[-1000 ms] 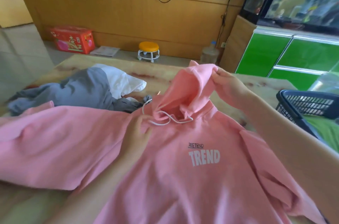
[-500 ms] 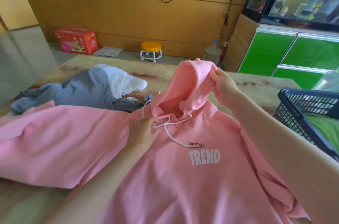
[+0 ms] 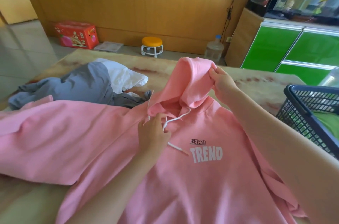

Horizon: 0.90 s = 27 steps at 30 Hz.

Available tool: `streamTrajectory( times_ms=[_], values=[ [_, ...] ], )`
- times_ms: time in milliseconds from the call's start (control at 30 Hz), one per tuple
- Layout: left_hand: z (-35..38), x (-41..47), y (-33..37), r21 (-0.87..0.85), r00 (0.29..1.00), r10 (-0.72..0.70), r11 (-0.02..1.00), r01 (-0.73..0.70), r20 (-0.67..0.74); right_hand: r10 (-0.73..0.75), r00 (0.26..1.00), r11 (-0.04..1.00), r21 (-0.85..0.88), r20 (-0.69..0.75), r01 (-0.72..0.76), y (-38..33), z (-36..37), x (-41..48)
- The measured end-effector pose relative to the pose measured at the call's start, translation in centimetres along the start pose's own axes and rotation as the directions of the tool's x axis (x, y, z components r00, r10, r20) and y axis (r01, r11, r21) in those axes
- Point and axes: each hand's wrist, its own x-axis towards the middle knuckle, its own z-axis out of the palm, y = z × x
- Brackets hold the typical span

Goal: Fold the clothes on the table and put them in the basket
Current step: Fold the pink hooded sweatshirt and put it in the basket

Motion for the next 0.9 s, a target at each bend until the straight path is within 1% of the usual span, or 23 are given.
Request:
streamTrajectory(
  times_ms=[167, 267, 367, 467, 533, 600, 633, 700, 867, 900],
  values=[
    [-3.1, -3.9, 0.8, -0.078, 0.993, 0.021, 0.997, -0.012, 0.117, -0.007, 1.000, 0.999, -0.034, -0.011, 0.007, 0.3, 0.2, 0.5],
    [-3.8, -6.5, 0.9, -0.188, 0.977, -0.003, 0.981, 0.044, 0.212, -0.003, 1.000, 0.999, -0.049, 0.000, 0.003, 0.7, 0.4, 0.7],
    [-4.5, -9.4, 1.0, -0.285, 0.939, 0.007, 0.953, 0.097, 0.344, -0.003, 1.000, 0.998, -0.059, 0.003, 0.003, 0.7, 0.6, 0.5],
    [-5.1, -11.7, 0.9, -0.418, 0.890, 0.011, 0.885, 0.203, 0.456, 0.008, 1.000, 0.998, -0.054, 0.002, -0.008, 0.7, 0.6, 0.5],
    [-5.5, -12.6, 0.8, -0.464, 0.839, -0.027, 0.823, 0.328, 0.544, 0.015, 1.000, 0.997, -0.071, 0.005, -0.014, 0.7, 0.6, 0.5],
    [-5.6, -13.1, 0.7, -0.509, 0.778, -0.047, 0.731, 0.455, 0.626, 0.022, 1.000, 0.997, -0.075, 0.007, -0.021, 0.8, 0.5, 0.4],
    [-5.5, -13.4, 0.6, -0.518, 0.762, -0.044, 0.708, 0.480, 0.646, 0.028, 1.000, 0.997, -0.072, 0.008, -0.027, 0.9, 0.5, 0.3],
    [-5.2, -13.8, 0.4, -0.509, 0.743, -0.031, 0.709, 0.488, 0.669, 0.031, 0.999, 0.997, -0.071, 0.013, -0.030, 1.0, 0.5, 0.2],
    [-5.6, -14.2, 0.5, -0.468, 0.680, -0.004, 0.723, 0.508, 0.733, 0.030, 0.999, 0.996, -0.086, 0.025, -0.027, 0.9, 0.5, -0.3],
    [-5.9, -14.2, 0.5, -0.443, 0.677, -0.013, 0.747, 0.496, 0.736, 0.022, 0.999, 0.996, -0.093, 0.027, -0.019, 0.9, 0.5, -0.5]
  ],
)
